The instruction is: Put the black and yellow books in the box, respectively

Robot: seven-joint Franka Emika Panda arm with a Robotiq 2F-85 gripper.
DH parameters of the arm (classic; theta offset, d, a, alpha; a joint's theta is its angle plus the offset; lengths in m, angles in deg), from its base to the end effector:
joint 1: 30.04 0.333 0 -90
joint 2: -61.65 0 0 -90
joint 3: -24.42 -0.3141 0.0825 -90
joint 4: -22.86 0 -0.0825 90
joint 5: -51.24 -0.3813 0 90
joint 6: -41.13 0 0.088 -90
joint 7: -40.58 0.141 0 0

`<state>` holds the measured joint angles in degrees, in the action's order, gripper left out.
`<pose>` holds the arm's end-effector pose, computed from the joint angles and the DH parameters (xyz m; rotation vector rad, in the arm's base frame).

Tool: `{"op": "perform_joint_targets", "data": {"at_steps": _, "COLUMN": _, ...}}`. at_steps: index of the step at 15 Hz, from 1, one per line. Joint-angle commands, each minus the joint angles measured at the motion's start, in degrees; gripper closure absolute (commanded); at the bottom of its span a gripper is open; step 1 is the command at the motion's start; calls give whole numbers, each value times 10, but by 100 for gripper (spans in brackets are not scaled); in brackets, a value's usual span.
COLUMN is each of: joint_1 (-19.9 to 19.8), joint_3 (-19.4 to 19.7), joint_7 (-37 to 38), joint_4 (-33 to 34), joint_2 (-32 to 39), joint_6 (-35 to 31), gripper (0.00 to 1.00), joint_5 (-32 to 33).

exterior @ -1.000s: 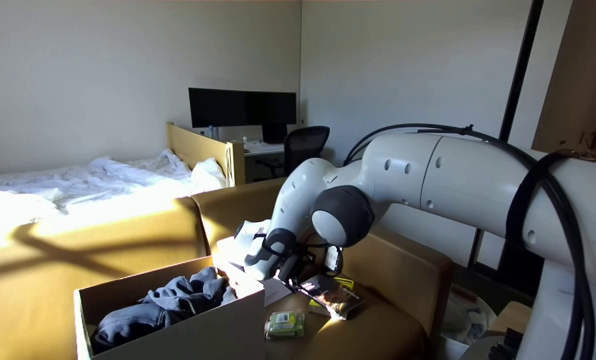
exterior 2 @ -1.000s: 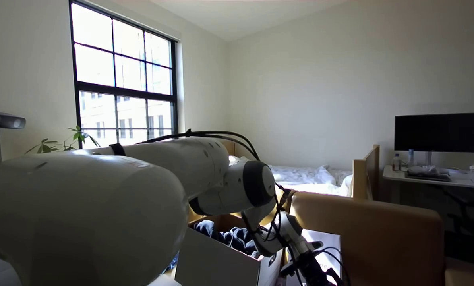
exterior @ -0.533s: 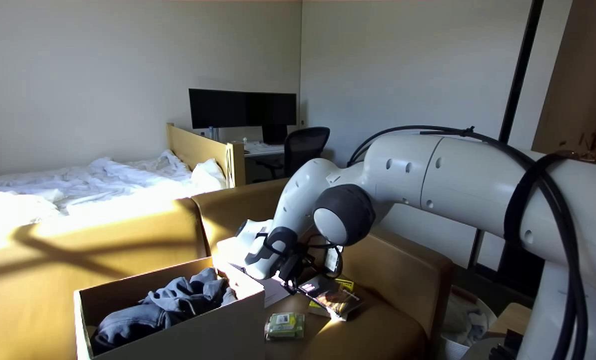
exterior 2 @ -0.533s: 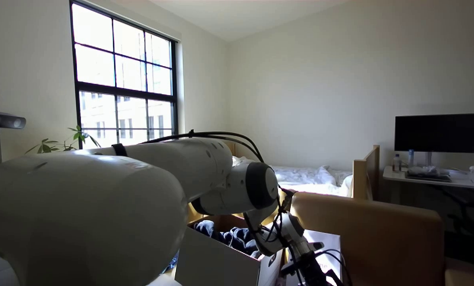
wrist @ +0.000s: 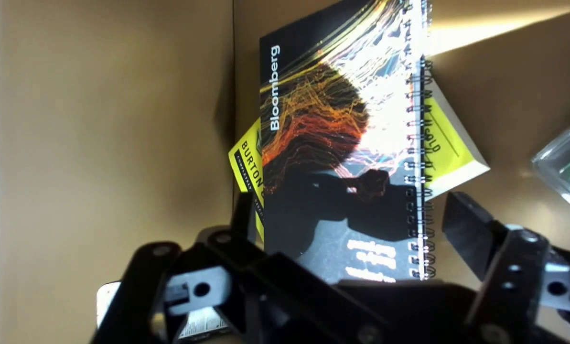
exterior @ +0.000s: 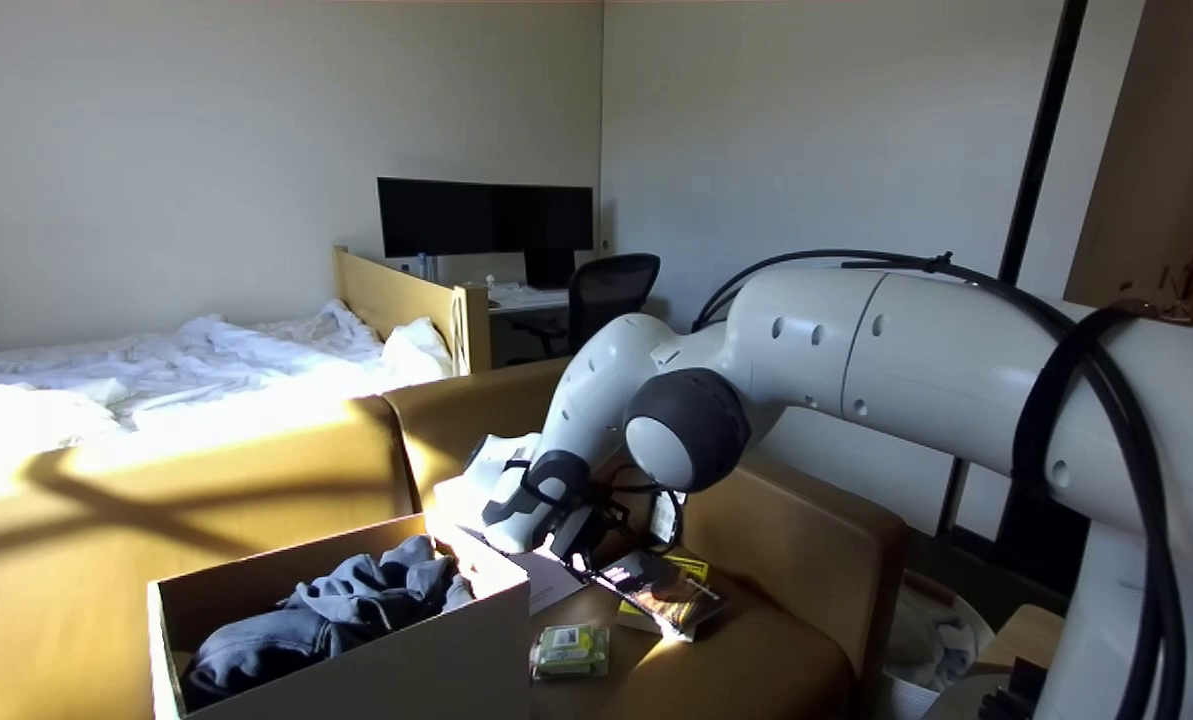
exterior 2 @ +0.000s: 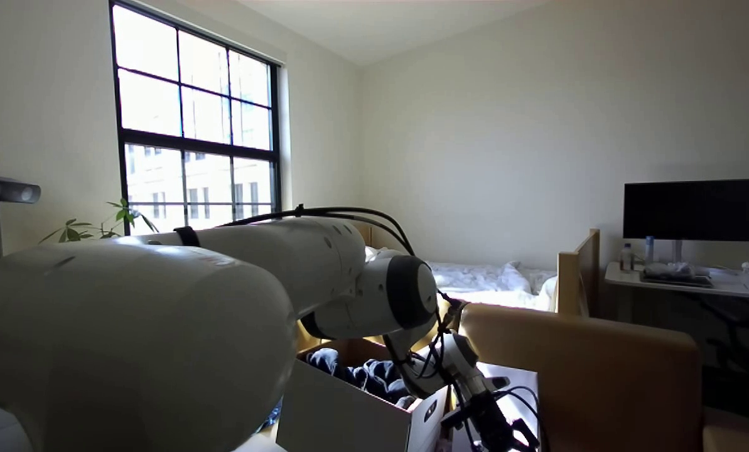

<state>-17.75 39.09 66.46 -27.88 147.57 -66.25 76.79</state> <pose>0.6752 -0.0249 -0.0788 2.3465 -0.0826 -0.3777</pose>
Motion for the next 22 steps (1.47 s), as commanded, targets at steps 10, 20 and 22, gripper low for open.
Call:
{"op": "perform_joint_targets", "data": {"at_steps": 10, "joint_1": -24, "joint_3": 2, "joint_7": -198, "joint_4": -38, "joint_2": 1, "joint_6": -29, "gripper": 0, "joint_5": 84}}
{"op": "perform_joint_targets", "data": {"at_steps": 20, "joint_1": -32, "joint_3": -37, "joint_7": -345, "joint_4": -132, "joint_2": 4, "joint_6": -219, "gripper": 0, "joint_5": 188}}
{"op": "perform_joint_targets", "data": {"at_steps": 22, "joint_1": -25, "joint_3": -40, "joint_7": -375, "joint_4": -136, "joint_2": 4, "joint_6": -217, "gripper": 0, "joint_5": 215}}
